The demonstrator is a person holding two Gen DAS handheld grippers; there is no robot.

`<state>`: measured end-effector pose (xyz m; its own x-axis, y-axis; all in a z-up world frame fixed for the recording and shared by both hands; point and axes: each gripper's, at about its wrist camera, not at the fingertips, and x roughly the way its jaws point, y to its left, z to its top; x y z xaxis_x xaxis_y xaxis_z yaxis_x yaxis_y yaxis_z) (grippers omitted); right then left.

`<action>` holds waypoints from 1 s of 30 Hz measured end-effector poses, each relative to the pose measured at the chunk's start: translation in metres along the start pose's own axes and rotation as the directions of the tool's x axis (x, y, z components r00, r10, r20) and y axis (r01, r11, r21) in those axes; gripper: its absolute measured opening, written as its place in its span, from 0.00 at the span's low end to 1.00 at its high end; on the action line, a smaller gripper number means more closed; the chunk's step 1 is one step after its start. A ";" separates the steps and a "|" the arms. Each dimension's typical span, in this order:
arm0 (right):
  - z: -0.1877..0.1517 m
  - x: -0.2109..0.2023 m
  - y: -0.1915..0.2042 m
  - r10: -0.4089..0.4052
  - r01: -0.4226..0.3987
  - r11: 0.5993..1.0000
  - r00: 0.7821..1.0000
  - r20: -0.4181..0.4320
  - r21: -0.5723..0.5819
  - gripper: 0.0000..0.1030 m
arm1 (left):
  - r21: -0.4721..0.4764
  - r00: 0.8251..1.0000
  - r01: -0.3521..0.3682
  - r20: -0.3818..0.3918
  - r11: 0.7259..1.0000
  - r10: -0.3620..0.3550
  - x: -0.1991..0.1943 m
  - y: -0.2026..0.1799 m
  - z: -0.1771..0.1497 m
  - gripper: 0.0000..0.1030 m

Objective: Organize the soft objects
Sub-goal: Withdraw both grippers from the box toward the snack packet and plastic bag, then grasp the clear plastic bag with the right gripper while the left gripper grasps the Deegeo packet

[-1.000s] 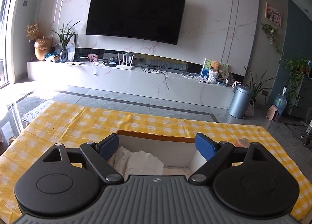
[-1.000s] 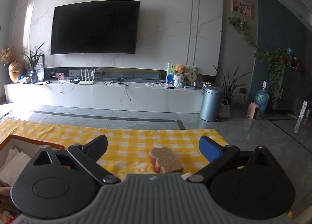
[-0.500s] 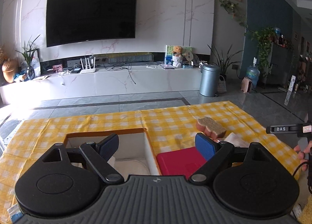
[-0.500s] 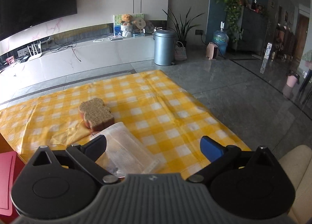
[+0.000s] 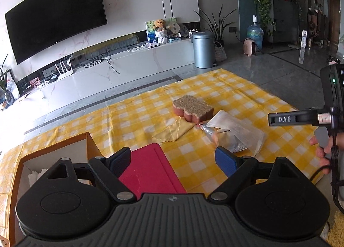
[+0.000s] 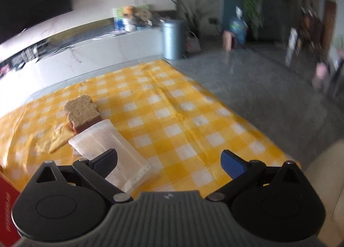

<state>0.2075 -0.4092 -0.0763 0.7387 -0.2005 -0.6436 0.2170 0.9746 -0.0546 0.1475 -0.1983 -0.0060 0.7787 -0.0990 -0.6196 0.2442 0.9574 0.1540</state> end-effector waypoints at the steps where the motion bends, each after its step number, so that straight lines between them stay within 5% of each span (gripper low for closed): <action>1: -0.003 0.001 0.012 0.007 -0.003 0.994 0.999 0.040 -0.112 0.97 | 0.010 1.000 -0.008 -0.014 1.000 0.009 0.004 -0.003 0.000 1.00; 4: -0.011 0.014 0.037 0.119 -0.105 0.948 0.992 0.028 -0.300 0.97 | 0.048 0.998 -0.015 -0.063 0.999 0.018 0.018 -0.010 0.002 1.00; 6: -0.012 0.031 0.045 0.172 -0.175 0.938 0.984 -0.034 -0.298 0.97 | 0.066 0.997 -0.021 -0.068 0.998 0.025 0.021 -0.011 0.000 1.00; 11: -0.013 0.059 0.051 0.141 -0.168 0.948 0.983 -0.119 -0.268 0.93 | 0.115 0.996 -0.029 -0.076 0.993 0.037 0.022 -0.016 0.002 1.00; 13: -0.014 0.066 0.045 0.150 -0.183 0.958 0.976 -0.156 -0.221 0.82 | 0.108 0.997 -0.027 -0.068 0.994 0.034 0.019 -0.015 0.006 1.00; 17: -0.014 0.072 0.028 0.223 -0.243 0.967 0.952 -0.208 -0.075 0.12 | 0.091 0.997 -0.036 -0.061 0.995 0.042 0.016 -0.013 0.014 1.00; 18: -0.014 0.071 0.025 0.219 -0.237 0.969 0.953 -0.210 -0.065 0.06 | 0.093 0.997 -0.033 -0.062 0.995 0.039 0.015 -0.013 0.015 1.00; 26: -0.010 0.057 0.001 0.206 -0.200 0.978 0.966 -0.154 0.056 0.00 | 0.156 0.996 -0.035 -0.080 0.987 0.048 0.033 -0.028 0.025 1.00; 30: -0.005 0.044 -0.018 0.176 -0.161 0.977 0.979 -0.100 0.138 0.00 | 0.099 0.977 -0.092 -0.185 0.991 0.109 0.065 -0.033 0.039 0.92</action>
<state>0.2330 -0.4347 -0.1081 0.6974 -0.0151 -0.7165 0.1812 0.9710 0.1559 0.2129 -0.2469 -0.0215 0.6803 0.0581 -0.7306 0.2271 0.9311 0.2855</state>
